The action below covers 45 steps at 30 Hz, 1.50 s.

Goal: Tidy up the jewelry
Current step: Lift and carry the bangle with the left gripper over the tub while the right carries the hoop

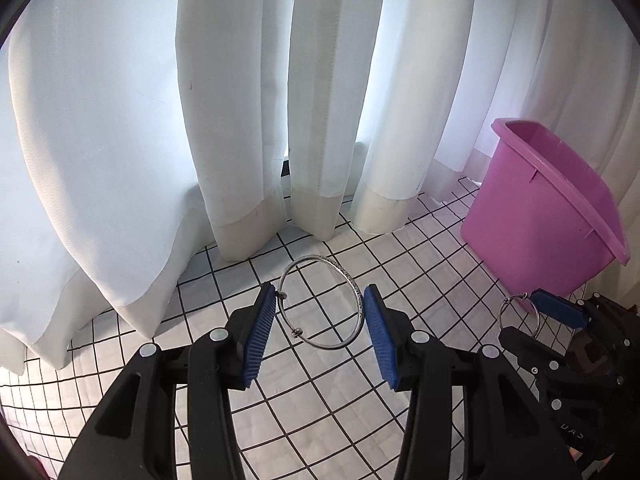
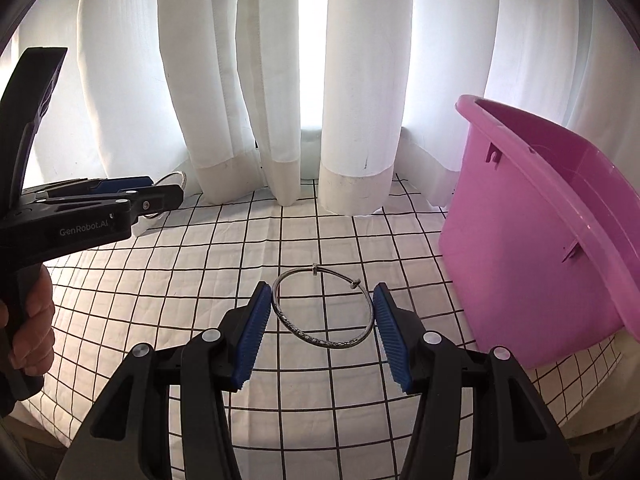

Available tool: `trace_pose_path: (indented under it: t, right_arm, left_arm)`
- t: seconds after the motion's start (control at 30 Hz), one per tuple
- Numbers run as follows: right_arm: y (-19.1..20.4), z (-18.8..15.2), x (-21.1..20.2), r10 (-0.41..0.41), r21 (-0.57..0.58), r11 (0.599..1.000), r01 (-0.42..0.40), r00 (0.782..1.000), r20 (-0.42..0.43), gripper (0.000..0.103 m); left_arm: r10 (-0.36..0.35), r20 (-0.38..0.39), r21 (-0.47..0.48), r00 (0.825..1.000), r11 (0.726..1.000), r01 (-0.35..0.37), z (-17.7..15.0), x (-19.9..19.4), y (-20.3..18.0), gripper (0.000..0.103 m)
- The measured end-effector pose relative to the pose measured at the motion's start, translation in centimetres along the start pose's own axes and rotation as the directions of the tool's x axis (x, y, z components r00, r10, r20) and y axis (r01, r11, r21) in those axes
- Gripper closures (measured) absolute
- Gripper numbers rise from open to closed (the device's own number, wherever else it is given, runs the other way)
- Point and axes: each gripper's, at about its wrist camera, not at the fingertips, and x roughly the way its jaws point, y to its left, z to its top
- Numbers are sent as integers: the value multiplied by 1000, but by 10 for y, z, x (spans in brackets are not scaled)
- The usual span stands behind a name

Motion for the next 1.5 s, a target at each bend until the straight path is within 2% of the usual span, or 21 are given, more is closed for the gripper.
trace_pose_path:
  t: [0.33,0.53,0.8,1.17,1.33,1.5]
  right_arm:
    - [5,28,-57,-8,-28,1000,10,997,71,52]
    - [-20,48,-89,-10,-20,1000,13,992,124,52]
    - [-97,66,-105,-10,-30,999,15,986,164,52]
    - [-243,83,-99,-1,-76,997,13,988,154,52]
    - [-296,87,-90,8,-82,997,3,990,141,52]
    - [-328,93,-70,40,-82,996,-31,994,103,52]
  left_arm:
    - [-38,73,0,997,999,38,24,-50,-7,59]
    - [-59,110,34,992,998,56,36,-66,-35,59]
    - [-44,151,28,988,999,40,56,-68,-91,59]
    - [-31,154,-68,988,997,42,103,-32,-215,59]
    - [-10,134,-98,991,995,24,117,-10,-261,59]
    - [20,69,-151,997,989,-9,124,18,-288,59]
